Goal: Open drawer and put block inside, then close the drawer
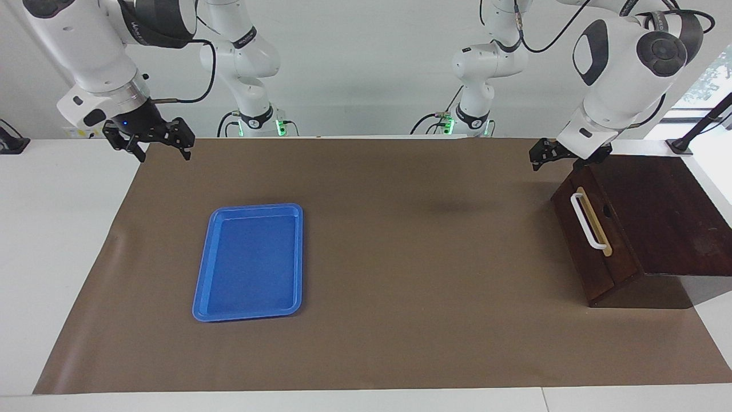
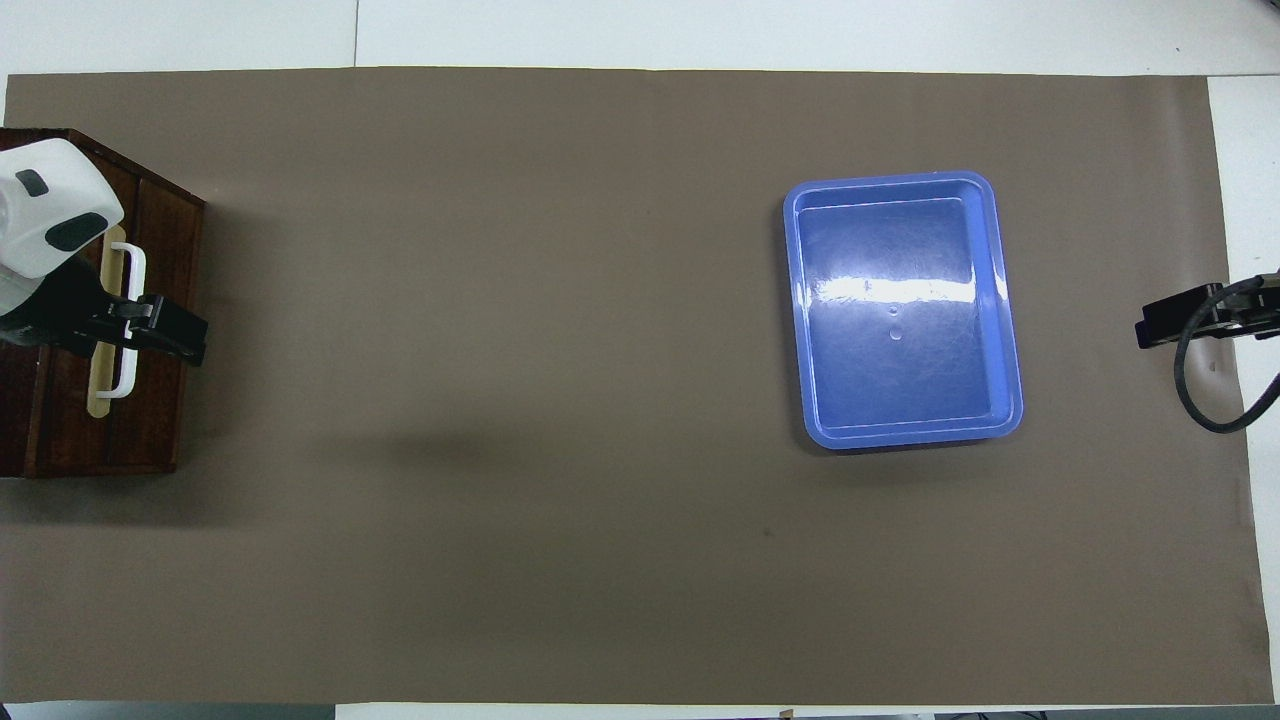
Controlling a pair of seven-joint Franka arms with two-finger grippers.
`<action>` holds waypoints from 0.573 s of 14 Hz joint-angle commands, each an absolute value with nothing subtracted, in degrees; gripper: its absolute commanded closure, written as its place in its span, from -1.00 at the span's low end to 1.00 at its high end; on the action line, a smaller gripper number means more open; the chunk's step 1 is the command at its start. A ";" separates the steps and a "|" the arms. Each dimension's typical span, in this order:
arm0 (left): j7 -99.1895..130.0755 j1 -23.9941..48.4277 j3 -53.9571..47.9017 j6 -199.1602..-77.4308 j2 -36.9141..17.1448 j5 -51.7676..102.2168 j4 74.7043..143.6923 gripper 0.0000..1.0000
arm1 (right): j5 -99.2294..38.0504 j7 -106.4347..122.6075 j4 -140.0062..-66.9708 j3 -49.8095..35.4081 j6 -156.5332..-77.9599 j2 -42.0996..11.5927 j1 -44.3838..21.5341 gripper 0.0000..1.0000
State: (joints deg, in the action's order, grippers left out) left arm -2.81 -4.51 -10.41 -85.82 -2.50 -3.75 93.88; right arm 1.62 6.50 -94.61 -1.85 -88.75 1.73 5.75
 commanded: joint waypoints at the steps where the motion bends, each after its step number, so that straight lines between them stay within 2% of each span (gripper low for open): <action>1: -3.08 -3.43 -9.40 -84.55 -0.70 -3.25 93.52 -1.00 | 1.14 6.77 -95.62 -2.37 -89.74 2.64 6.50 -1.00; 8: 0.62 -3.34 -8.79 -85.25 0.35 -0.09 93.25 -1.00 | 1.14 6.77 -95.62 -2.37 -89.82 2.64 6.42 -1.00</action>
State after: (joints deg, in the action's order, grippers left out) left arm -1.00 -4.46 -10.30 -85.79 -0.03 -1.68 93.84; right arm 1.62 6.50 -94.61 -1.85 -88.75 1.73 5.75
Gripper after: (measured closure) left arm 0.000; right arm 0.000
